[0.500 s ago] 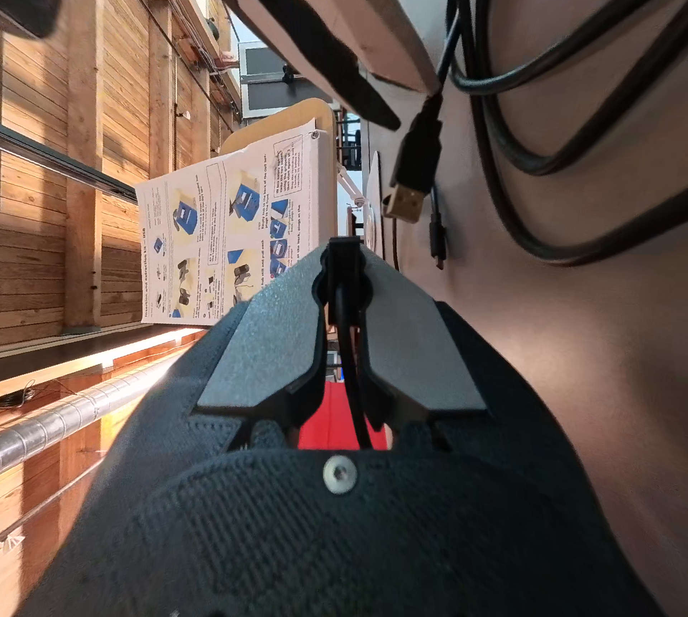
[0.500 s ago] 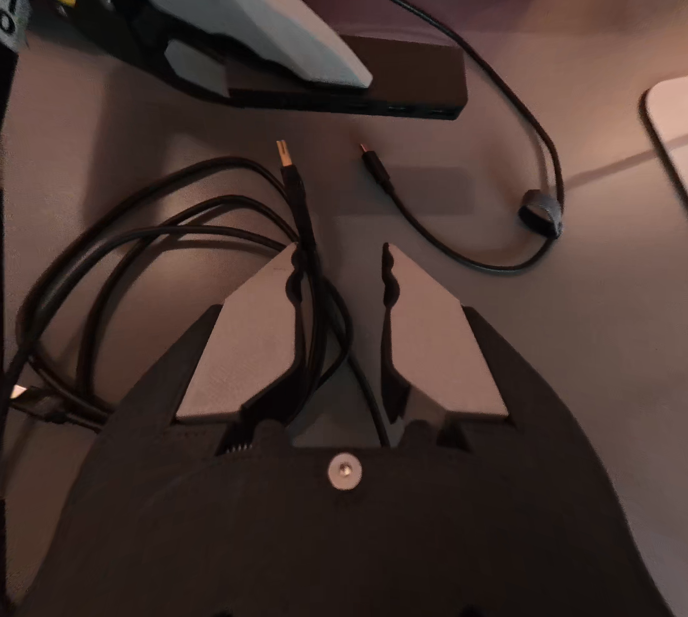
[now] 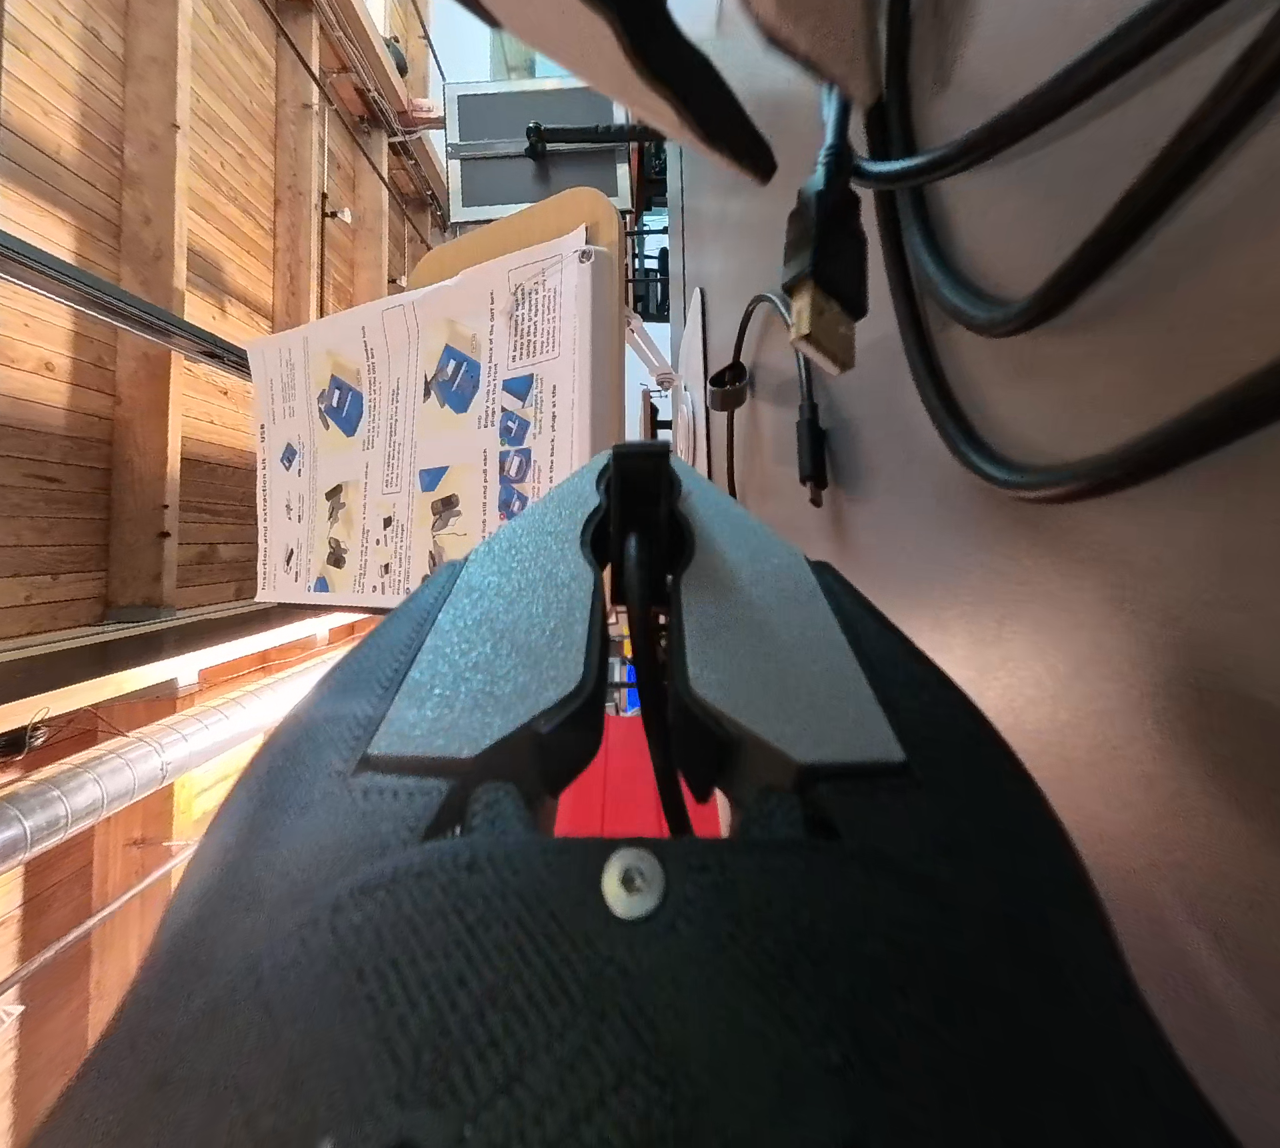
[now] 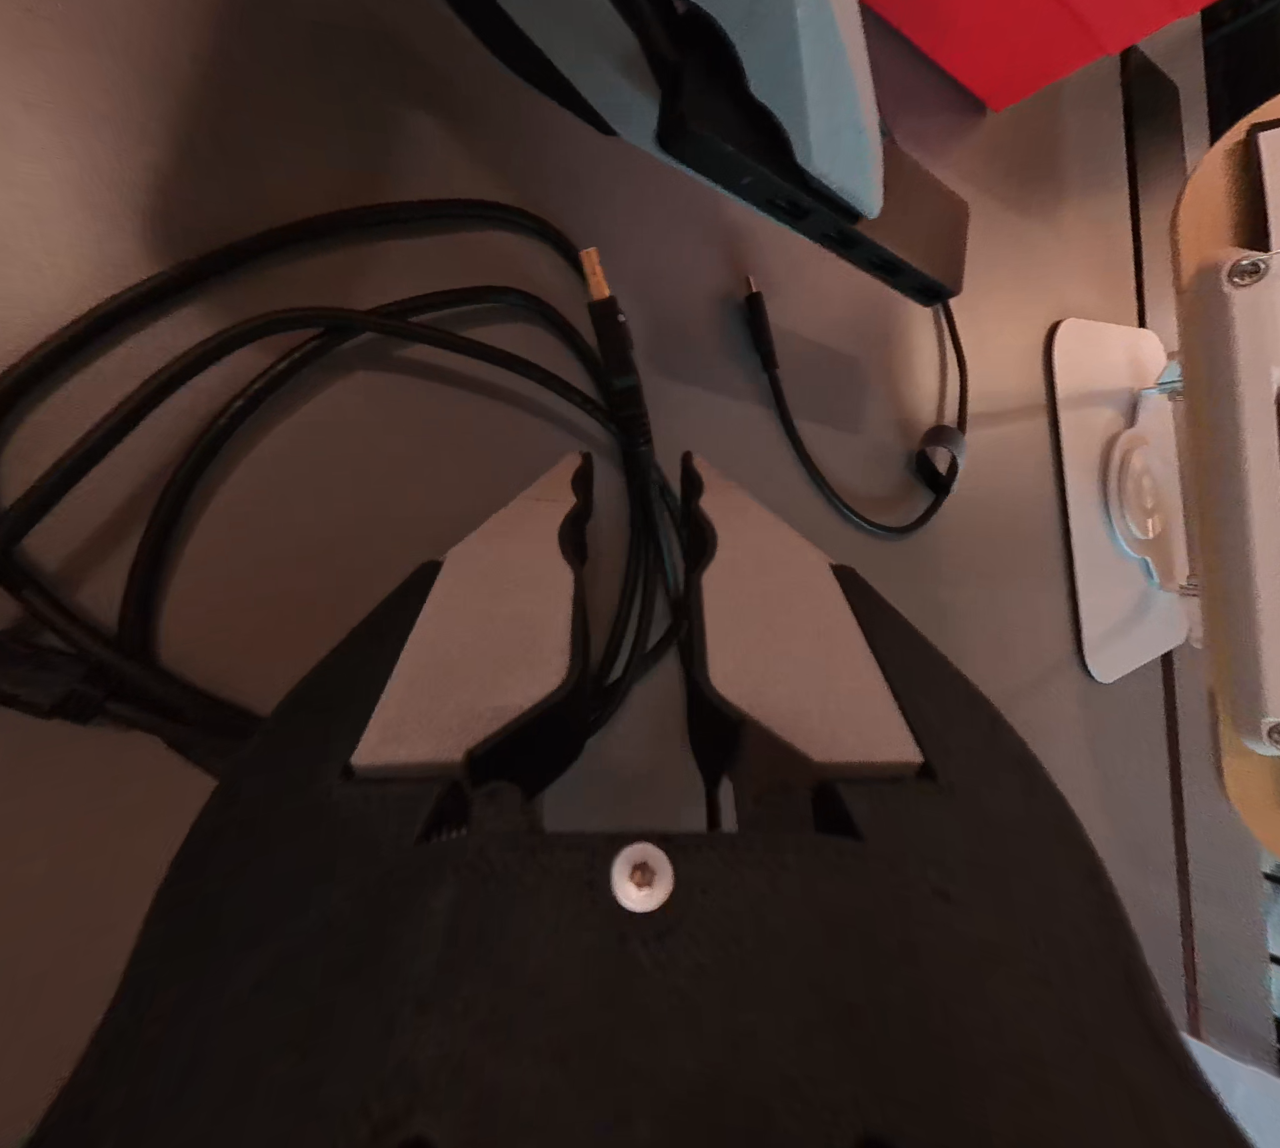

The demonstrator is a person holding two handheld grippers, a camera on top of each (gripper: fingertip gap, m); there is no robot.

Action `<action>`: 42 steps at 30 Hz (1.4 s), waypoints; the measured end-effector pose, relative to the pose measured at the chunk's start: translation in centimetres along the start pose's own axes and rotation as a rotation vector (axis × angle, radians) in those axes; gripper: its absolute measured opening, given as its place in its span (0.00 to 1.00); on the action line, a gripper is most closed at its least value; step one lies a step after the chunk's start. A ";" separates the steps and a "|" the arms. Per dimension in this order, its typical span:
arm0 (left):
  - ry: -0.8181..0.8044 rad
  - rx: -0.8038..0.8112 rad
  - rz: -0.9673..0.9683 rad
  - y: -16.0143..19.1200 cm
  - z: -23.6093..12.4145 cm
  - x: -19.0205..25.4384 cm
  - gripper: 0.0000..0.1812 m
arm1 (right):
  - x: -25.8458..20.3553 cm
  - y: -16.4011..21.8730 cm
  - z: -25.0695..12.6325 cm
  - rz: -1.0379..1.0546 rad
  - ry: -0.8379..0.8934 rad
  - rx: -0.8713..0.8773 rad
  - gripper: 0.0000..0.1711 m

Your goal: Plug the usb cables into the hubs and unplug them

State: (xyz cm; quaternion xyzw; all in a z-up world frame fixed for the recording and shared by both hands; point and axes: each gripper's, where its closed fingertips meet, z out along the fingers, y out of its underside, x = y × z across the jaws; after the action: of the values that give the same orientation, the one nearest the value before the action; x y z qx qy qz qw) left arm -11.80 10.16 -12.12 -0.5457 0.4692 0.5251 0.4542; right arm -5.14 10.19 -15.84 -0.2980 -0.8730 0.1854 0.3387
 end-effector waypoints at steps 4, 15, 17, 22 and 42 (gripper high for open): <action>-0.009 0.016 -0.001 -0.3 -0.1 -0.1 0.05 | 0.2 0.1 1.0 0.049 -0.099 0.015 0.01; -0.007 0.008 0.020 -0.1 -0.1 0.0 0.05 | 2.6 -1.0 -0.4 0.520 -0.478 0.208 0.00; -0.012 0.008 -0.002 0.0 -0.1 -0.3 0.05 | 2.0 -2.0 -2.1 0.437 -0.488 0.264 0.00; -0.009 0.024 0.016 -0.4 -0.1 -0.2 0.05 | 0.9 -0.5 -1.0 0.246 -0.328 0.139 0.12; -0.069 0.018 0.126 -1.1 0.1 -0.3 0.05 | 1.3 -0.1 0.4 0.792 -0.693 0.184 0.04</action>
State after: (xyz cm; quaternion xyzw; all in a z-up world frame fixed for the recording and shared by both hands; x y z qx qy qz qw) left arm -10.76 10.43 -11.85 -0.4925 0.4917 0.5669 0.4408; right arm -6.21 10.93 -15.41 -0.4951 -0.7345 0.4623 -0.0405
